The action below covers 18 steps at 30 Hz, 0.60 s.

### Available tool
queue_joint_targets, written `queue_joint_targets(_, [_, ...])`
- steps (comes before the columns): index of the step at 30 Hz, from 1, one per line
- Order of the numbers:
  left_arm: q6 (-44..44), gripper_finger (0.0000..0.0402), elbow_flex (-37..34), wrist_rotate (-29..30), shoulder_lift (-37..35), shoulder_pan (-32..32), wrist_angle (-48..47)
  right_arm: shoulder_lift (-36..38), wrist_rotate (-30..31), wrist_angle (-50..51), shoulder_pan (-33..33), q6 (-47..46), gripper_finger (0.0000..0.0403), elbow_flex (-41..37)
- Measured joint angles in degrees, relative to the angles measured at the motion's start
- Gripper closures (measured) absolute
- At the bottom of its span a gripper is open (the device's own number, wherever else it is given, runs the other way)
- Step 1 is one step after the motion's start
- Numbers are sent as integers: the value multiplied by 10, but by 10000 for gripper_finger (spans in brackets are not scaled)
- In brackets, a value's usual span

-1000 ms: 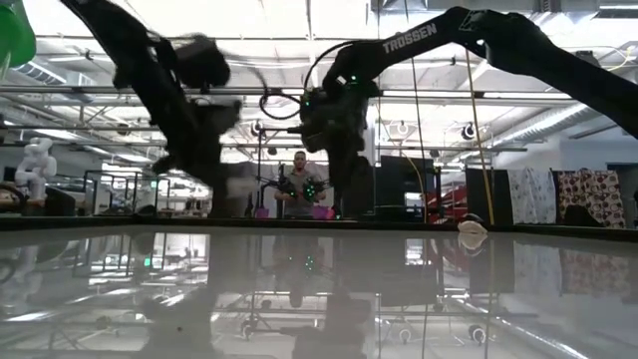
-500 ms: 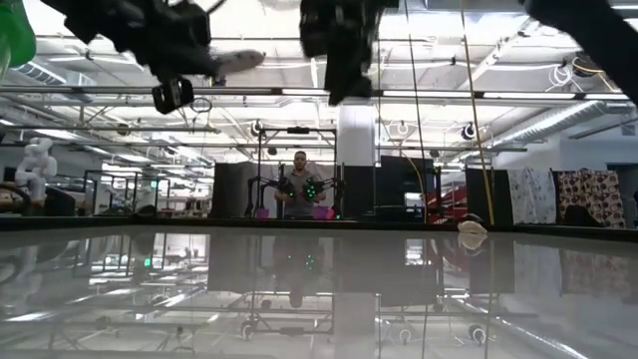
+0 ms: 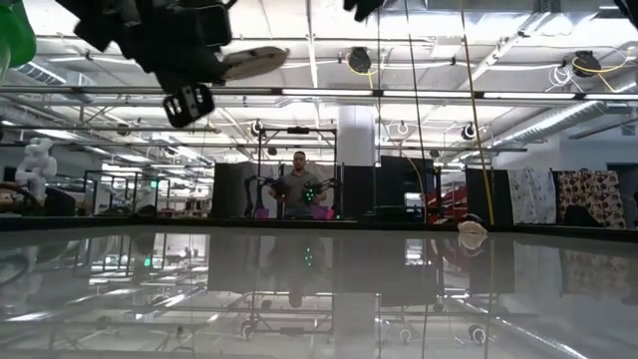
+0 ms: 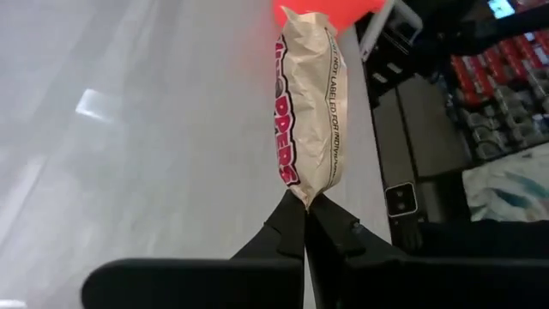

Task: Sort candy by brand, put in halloween buckets
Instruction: Put the white candy into the orange bucket

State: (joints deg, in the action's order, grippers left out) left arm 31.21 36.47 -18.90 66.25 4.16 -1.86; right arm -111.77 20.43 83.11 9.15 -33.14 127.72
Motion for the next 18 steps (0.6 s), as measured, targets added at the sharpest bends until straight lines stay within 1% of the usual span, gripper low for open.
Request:
queue_joint_targets(2, [14,401,0,-1,38,14,52,0,54,-9,24,-31,271,0])
queue_joint_targets(4, [41,401,0,-5,76,26,114,0,92,-9,40,-62,271,0])
queue_joint_targets(6, [70,401,0,-9,109,39,165,0,111,-4,58,-80,271,0])
queue_joint_targets(8, [97,401,0,-11,137,49,214,0,117,9,80,-86,271,0])
queue_joint_targets(10, [131,401,0,-10,158,60,245,0,128,26,102,-93,271,0])
queue_joint_targets(12, [166,401,2,5,177,71,271,0,141,52,121,-106,271,0])
queue_joint_targets(14, [190,401,14,29,193,82,272,0,151,71,142,-124,271,0])
queue_joint_targets(18, [195,401,64,90,231,96,273,6,155,68,192,-105,271,0])
